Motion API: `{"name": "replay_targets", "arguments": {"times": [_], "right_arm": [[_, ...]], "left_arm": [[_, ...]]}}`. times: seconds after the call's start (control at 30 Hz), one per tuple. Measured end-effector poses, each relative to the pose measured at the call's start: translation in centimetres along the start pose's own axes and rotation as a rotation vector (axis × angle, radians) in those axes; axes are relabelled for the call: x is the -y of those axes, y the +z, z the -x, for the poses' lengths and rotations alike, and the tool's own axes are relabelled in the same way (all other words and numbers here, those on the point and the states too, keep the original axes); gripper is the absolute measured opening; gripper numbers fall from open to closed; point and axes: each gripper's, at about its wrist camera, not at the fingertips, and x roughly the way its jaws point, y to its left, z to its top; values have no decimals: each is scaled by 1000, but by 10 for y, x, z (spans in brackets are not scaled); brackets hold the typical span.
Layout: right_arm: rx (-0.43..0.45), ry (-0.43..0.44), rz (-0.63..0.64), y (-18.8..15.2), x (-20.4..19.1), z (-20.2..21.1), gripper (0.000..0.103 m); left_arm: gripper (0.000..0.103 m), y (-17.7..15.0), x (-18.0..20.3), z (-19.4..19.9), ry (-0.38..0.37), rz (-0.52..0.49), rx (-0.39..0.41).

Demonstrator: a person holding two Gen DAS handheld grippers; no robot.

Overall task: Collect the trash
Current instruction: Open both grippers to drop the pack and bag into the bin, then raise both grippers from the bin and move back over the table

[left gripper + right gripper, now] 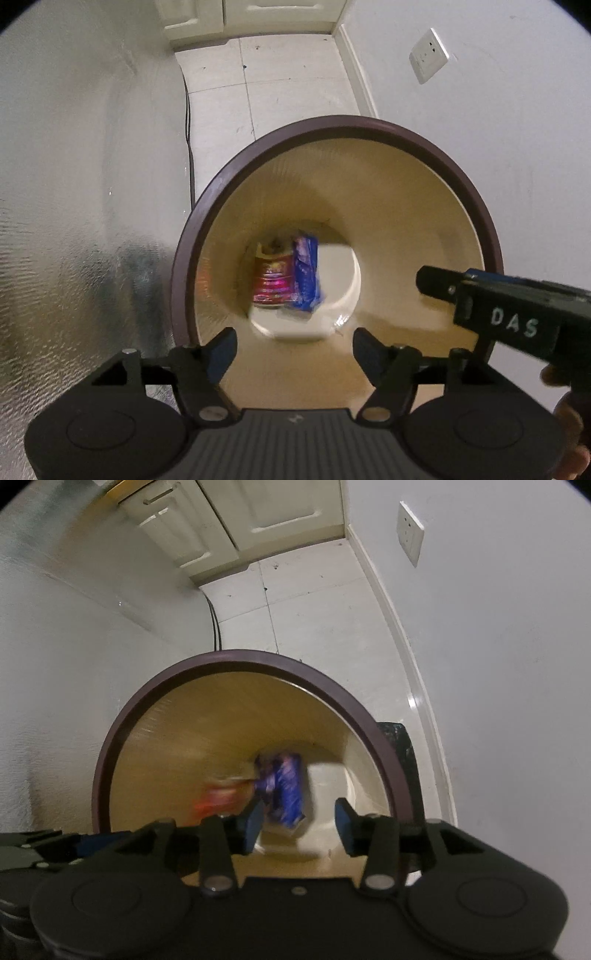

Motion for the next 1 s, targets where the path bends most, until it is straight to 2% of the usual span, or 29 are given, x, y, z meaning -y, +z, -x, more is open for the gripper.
{"name": "replay_targets", "arguments": {"times": [0.1, 0.43, 0.7, 0.8, 0.87, 1.0], "right_arm": [[3, 1, -3, -1, 3, 7, 48], [2, -10, 40, -14, 16, 40, 56], [16, -23, 92, -36, 20, 72, 78], [46, -38, 99, -41, 19, 85, 87], [66, -45, 104, -45, 19, 95, 99], [94, -38, 118, -51, 16, 113, 103]], "left_arm": [[73, -4, 1, 9, 8, -2, -2], [89, -19, 3, 47, 37, 0, 32], [103, -38, -9, 70, 46, 5, 71], [103, -45, -10, 78, 57, 3, 87], [103, -50, -11, 84, 60, 6, 92], [103, -59, -11, 97, 65, 0, 118]]}}
